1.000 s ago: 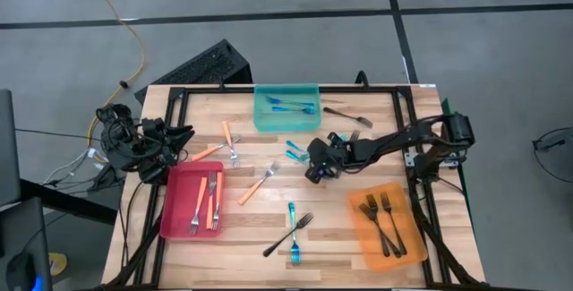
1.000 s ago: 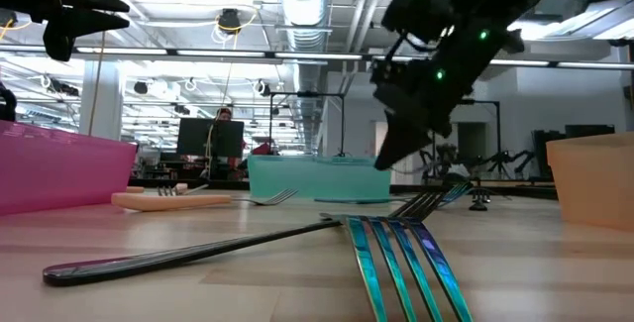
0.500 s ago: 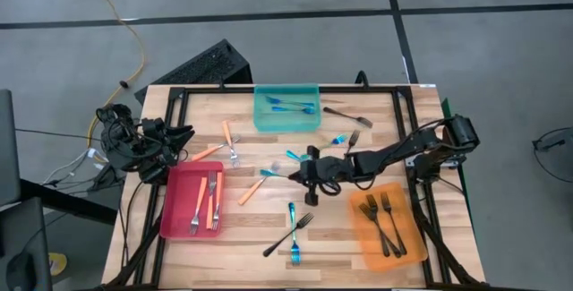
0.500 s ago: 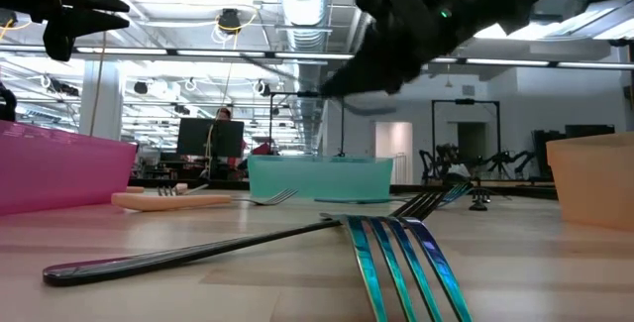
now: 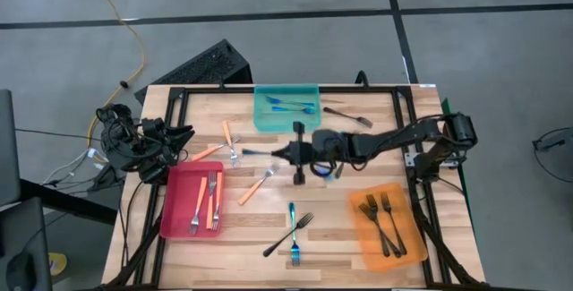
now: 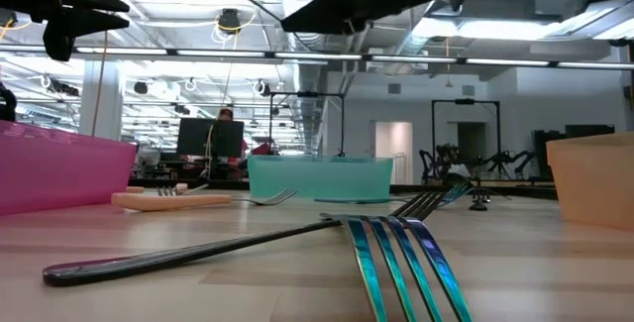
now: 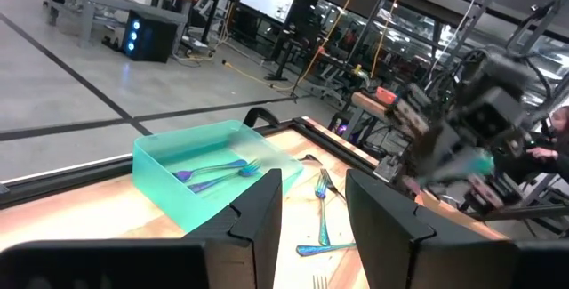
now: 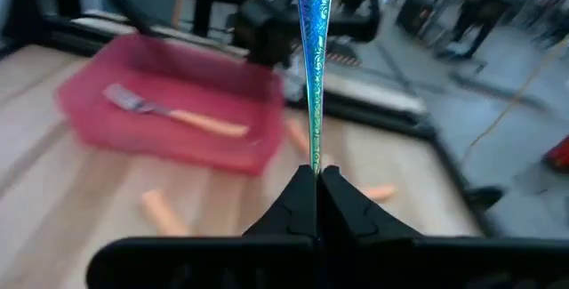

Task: Sort silverware by color (type)
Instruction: Put the blue fork into the blue bin

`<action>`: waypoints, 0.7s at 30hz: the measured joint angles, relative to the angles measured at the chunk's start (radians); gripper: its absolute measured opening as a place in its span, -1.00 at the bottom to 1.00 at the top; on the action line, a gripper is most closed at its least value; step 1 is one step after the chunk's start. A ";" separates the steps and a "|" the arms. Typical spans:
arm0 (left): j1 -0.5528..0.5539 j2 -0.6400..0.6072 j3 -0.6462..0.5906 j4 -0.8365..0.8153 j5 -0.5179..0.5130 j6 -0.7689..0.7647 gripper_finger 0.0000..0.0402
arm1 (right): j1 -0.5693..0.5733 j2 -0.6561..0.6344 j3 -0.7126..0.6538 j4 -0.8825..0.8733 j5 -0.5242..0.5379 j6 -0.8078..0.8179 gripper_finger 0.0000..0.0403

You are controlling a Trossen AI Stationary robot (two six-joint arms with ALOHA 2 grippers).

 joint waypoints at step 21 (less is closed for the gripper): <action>0.000 0.000 0.000 0.000 0.000 0.000 -0.44 | -0.411 0.006 0.034 0.214 -0.564 0.107 -0.90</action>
